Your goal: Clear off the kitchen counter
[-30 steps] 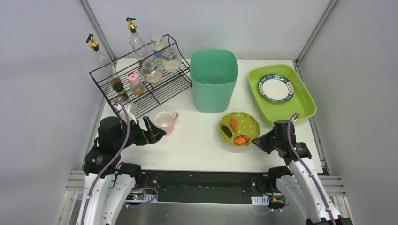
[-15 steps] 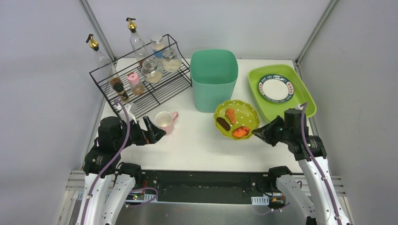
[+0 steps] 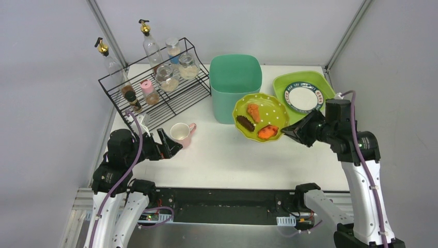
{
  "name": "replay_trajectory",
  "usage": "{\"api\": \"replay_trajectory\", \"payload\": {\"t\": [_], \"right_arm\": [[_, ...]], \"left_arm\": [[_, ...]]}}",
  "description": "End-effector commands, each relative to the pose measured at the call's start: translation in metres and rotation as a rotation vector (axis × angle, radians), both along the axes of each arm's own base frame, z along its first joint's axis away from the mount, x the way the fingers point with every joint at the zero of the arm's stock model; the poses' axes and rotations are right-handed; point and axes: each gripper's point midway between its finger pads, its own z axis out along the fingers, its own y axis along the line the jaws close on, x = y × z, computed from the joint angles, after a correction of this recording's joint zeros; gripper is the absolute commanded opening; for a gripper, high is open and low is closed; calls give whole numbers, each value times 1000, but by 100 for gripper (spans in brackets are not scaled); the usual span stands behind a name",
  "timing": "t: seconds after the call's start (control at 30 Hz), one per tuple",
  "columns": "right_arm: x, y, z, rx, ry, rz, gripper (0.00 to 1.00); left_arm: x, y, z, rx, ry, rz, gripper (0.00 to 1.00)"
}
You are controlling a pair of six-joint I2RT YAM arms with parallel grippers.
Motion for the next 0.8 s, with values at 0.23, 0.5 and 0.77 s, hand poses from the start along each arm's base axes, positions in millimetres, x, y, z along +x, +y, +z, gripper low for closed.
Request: {"api": "replay_trajectory", "payload": {"t": [0.23,0.5,0.77], "right_arm": [[67,21,114,91,-233,14,0],[128,15,134,-7,-279,-26,0],[174,11,132,-113,-301,-22,0]], "left_arm": [[3,-2,6,-5,-41,-14,100],[3,-3,5,-6,-39,-16,100],[4,-3,5,-6,-36,-21,100]]}}
